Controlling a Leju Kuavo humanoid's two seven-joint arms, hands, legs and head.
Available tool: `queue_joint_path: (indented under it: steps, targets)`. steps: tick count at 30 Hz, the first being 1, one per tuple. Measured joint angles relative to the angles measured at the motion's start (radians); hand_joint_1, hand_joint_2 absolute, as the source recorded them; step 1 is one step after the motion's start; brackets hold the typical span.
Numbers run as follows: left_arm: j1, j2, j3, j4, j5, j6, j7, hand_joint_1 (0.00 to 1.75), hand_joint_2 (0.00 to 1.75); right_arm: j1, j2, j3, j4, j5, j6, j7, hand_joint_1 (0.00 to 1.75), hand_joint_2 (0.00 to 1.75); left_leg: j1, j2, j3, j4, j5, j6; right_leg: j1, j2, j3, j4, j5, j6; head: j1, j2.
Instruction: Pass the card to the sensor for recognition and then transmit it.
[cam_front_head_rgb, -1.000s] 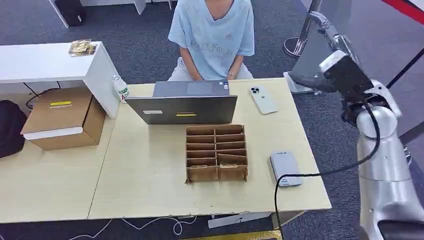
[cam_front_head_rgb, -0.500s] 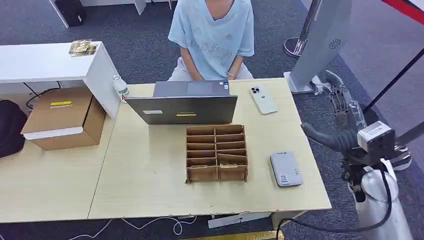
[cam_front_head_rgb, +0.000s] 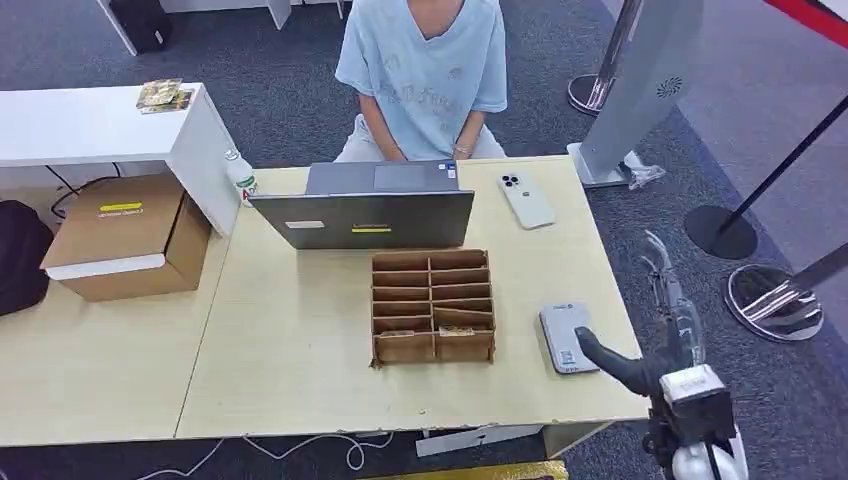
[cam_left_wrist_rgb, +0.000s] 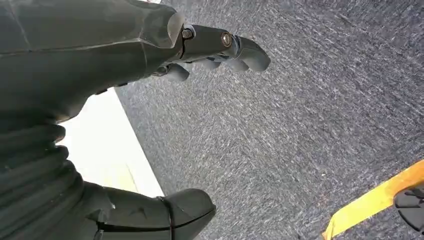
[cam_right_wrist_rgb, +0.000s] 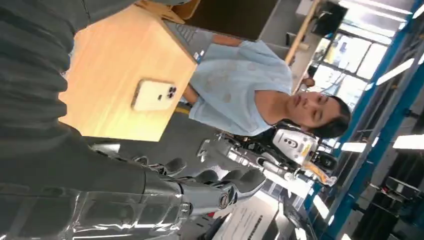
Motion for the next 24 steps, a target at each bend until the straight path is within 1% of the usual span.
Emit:
queue_joint_path:
  steps: [2,7,13,15,17,18,20,22,24]
  targets:
    - [0.000,-0.003,-0.004,0.000,0.000,0.000,0.002,0.00,1.75,0.012,0.016,0.007,-0.018,0.047,-0.020,0.009,0.00,1.75,0.000,0.000,0.000,0.000,0.000,0.000,0.000,0.000,0.000,0.000,0.000,0.000,0.000,0.000]
    - [0.000,-0.008,-0.028,0.000,0.000,0.000,0.041,0.00,1.75,0.020,0.054,0.032,-0.039,0.127,-0.056,0.015,0.00,1.75,0.000,0.000,0.000,0.000,0.000,0.000,0.000,0.000,0.000,0.000,0.000,0.000,0.000,0.000]
    - [0.000,-0.012,-0.052,0.000,0.000,0.001,0.045,0.00,1.75,0.019,0.086,0.058,-0.039,0.241,-0.127,0.016,0.00,1.75,0.000,0.000,0.000,0.000,0.000,0.000,0.000,0.000,0.000,0.000,0.000,0.000,0.000,0.000]
    - [0.000,-0.013,-0.052,0.000,0.000,0.000,0.038,0.00,1.75,0.019,0.092,0.068,-0.039,0.322,-0.166,0.040,0.00,1.75,0.000,0.000,0.000,0.000,0.000,0.000,0.000,0.000,0.000,0.000,0.000,0.000,0.000,0.000]
    - [0.000,-0.014,-0.055,0.000,0.000,-0.001,0.037,0.00,1.75,0.020,0.100,0.074,-0.039,0.448,-0.219,0.085,0.00,1.75,0.000,0.000,0.000,0.000,0.000,0.000,0.000,0.000,0.000,0.000,0.000,0.000,0.000,0.000]
    - [0.000,-0.014,-0.064,0.000,0.000,-0.001,0.037,0.00,1.75,0.020,0.107,0.077,-0.039,0.528,-0.256,0.118,0.00,1.75,0.000,0.000,0.000,0.000,0.000,0.000,0.000,0.000,0.000,0.000,0.000,0.000,0.000,0.000]
    - [0.000,-0.015,-0.077,0.000,0.000,0.001,0.038,0.00,1.75,0.022,0.116,0.085,-0.036,0.613,-0.314,0.154,0.00,1.75,0.000,0.000,0.000,0.000,0.000,0.000,0.000,0.000,0.000,0.000,0.000,0.000,0.000,0.000]
    - [0.000,-0.017,-0.102,0.000,0.000,0.004,0.048,0.00,1.75,0.028,0.128,0.085,-0.030,0.735,-0.403,0.207,0.00,1.75,0.000,0.000,0.000,0.000,0.000,0.000,0.000,0.000,0.000,0.000,0.000,0.000,0.000,0.000]
    - [0.001,-0.019,-0.125,0.000,0.000,0.007,0.050,0.00,1.75,0.040,0.136,0.085,-0.026,0.842,-0.465,0.260,0.00,1.75,0.000,0.000,0.000,0.000,0.000,0.000,0.000,0.000,0.000,0.000,0.000,0.000,0.000,0.000]
